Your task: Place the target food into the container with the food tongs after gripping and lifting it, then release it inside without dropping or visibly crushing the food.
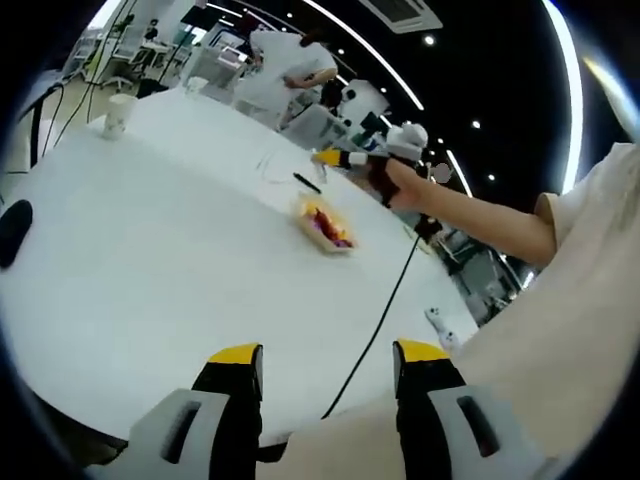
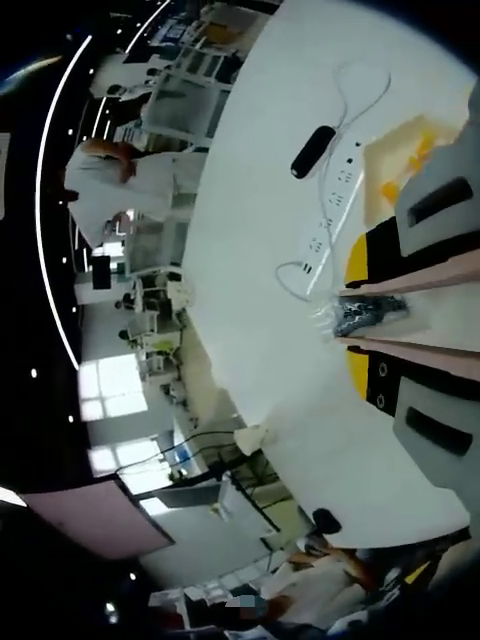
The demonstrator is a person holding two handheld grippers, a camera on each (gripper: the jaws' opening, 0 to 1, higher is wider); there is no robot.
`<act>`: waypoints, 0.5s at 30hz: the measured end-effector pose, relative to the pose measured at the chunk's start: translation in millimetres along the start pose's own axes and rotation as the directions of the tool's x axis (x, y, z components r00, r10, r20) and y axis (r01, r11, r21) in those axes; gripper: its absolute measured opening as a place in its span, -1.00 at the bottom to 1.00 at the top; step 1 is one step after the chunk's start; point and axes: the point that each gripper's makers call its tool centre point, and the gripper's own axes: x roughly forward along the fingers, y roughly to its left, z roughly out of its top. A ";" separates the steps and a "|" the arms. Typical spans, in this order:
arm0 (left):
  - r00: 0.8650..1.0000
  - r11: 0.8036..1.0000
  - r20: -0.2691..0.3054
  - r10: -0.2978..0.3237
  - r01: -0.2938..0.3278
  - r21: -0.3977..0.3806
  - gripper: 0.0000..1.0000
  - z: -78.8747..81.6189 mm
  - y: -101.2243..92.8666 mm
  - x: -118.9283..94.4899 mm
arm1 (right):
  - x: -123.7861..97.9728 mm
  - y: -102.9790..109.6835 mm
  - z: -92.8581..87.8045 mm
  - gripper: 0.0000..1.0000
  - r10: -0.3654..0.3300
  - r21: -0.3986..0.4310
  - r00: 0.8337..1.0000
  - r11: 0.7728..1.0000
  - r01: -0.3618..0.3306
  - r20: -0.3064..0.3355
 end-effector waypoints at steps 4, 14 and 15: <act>1.000 1.000 -0.003 -0.009 0.009 0.013 0.03 0.8 -3.9 1.2 | -14.5 -6.7 6.1 -0.58 -0.017 0.006 1.000 1.000 0.017 0.018; 1.000 0.999 -0.009 -0.026 0.027 0.033 0.03 -0.5 -11.6 4.9 | -38.3 -18.3 7.9 -0.57 -0.052 0.023 0.998 0.998 0.050 0.046; 0.999 0.999 -0.011 -0.030 0.030 0.034 0.03 -0.3 -12.1 6.2 | -42.2 -19.4 8.3 -0.57 -0.058 0.022 0.997 0.998 0.057 0.048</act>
